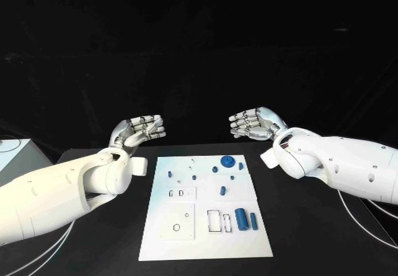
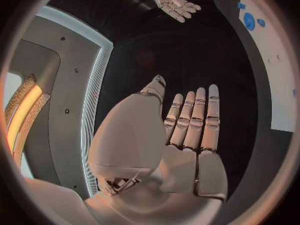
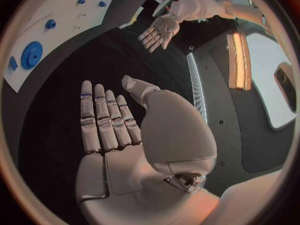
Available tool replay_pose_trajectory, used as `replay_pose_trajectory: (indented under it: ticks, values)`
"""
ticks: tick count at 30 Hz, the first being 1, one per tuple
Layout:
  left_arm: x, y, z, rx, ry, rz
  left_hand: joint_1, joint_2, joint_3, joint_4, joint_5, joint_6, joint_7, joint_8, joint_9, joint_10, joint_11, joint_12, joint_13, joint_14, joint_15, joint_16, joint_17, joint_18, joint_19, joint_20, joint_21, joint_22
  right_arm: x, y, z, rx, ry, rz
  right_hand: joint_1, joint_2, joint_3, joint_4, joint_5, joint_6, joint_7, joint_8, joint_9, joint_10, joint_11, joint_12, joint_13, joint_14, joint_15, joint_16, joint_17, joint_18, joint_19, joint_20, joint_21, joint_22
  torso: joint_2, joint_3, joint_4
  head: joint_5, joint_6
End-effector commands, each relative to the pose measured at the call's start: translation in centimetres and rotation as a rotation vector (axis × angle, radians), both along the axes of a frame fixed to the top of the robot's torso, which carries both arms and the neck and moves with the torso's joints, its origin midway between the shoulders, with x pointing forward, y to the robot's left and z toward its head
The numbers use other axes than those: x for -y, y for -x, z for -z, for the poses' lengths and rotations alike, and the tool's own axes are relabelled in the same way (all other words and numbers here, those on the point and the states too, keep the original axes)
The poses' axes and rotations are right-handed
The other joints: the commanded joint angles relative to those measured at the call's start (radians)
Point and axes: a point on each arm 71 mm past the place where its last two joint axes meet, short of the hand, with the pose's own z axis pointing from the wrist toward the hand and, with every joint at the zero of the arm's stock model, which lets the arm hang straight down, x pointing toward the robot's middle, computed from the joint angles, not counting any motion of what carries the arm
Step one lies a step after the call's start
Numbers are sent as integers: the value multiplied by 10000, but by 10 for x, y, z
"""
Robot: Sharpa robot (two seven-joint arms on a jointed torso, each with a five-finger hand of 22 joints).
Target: Assemble the parts on the task board
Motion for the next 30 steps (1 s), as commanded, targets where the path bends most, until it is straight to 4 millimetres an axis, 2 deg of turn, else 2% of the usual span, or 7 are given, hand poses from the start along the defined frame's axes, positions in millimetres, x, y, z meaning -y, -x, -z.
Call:
replay_pose_trajectory:
  ticks: [1, 6, 12, 17, 20, 23, 30]
  values:
    - [3, 6, -7, 351, -179, 863, 382, -35, 308, -304, -27, 504, 198, 196, 71, 729, -233, 144, 26, 795, -272, 404, 342, 66, 626, -263, 443, 187, -6, 3, -7, 1545, 2542, -806, 292, -96, -163, -216, -136, 1345, 78, 335, 134, 1582, -417, 69, 37, 1636, -593, 506, 210, 165, 1544, -583, 1043, 430, 256, -25, 114, -114, -20]
    - [2, 16, -13, 439, -387, 1367, 499, -411, 1149, -549, -25, 1035, -38, 384, 110, 1820, -562, 20, 8, 1879, -718, 1052, 1215, 37, 1421, -790, 1559, 795, -9, 4, -8, 2021, 4209, -1112, 205, -254, -458, -147, -100, 1920, -262, 376, 113, 2656, -854, -48, 44, 3366, -1160, 1255, 831, 160, 2402, -1171, 2702, 1421, 515, -28, 240, -249, 33]
    - [5, 29, -18, 448, -409, 1792, 94, -882, 2192, -681, 6, 1192, -178, 345, 121, 2417, -747, -335, 9, 2261, -1015, 2122, 2681, -56, 1809, -1247, 4102, 2459, -14, 7, -4, 2191, 5923, -1404, -159, -756, 140, 296, 253, 2166, -484, 207, 90, 3274, -1145, -178, 75, 4748, -1547, 3282, 2726, 177, 3146, -1493, 4464, 2594, 796, -32, 385, -438, 100]
    - [7, 37, -21, 375, -318, 2140, -385, -1190, 3050, -938, -37, 1161, -172, 280, 151, 2366, -762, -349, 10, 2168, -1126, 3887, 4386, 27, 1212, -1299, 6243, 3980, -18, 9, -1, 2310, 6974, -1507, -290, -1118, 591, 636, 301, 2207, -567, 144, 236, 3362, -1215, -177, 111, 4797, -1617, 5472, 4416, -455, 4301, -1547, 8472, 7395, 994, -38, 518, -513, 216]
    - [10, 41, -22, 325, -257, 2360, -630, -1273, 3494, -1134, -29, 1221, -178, 324, 228, 2409, -792, -339, 21, 1977, -1142, 4772, 5091, 49, 921, -1286, 7145, 4602, -21, 10, 1, 2358, 7466, -1499, -395, -1334, 778, 967, 260, 2158, -549, 146, 467, 3282, -1208, -187, 80, 4928, -1575, 9324, 8010, -1017, 5108, -1510, 11429, 11244, 1085, -36, 585, -533, 176]
    - [12, 44, -23, 314, -241, 2546, -788, -1328, 3668, -1237, -34, 1199, -188, 331, 278, 2410, -798, -342, 21, 1907, -1152, 5196, 5374, 56, 854, -1276, 7563, 4868, -24, 10, 3, 2398, 7792, -1483, -421, -1433, 791, 1101, 153, 2043, -506, 99, 565, 3103, -1136, -176, 52, 4995, -1511, 10561, 9193, -1078, 5158, -1432, 11809, 11738, 1151, -31, 638, -568, 143]
    - [12, 47, -24, 289, -240, 2697, -1005, -1379, 3812, -1350, -39, 1060, -195, 285, 321, 2308, -788, -345, 20, 1865, -1150, 5675, 5645, 52, 883, -1267, 8090, 5219, -28, 10, 9, 2412, 8228, -1382, -415, -1522, 754, 1185, 187, 1936, -436, 51, 668, 2804, -1044, -204, 29, 4960, -1435, 11240, 9735, -1068, 5129, -1359, 11896, 11825, 1276, -21, 711, -682, 95]
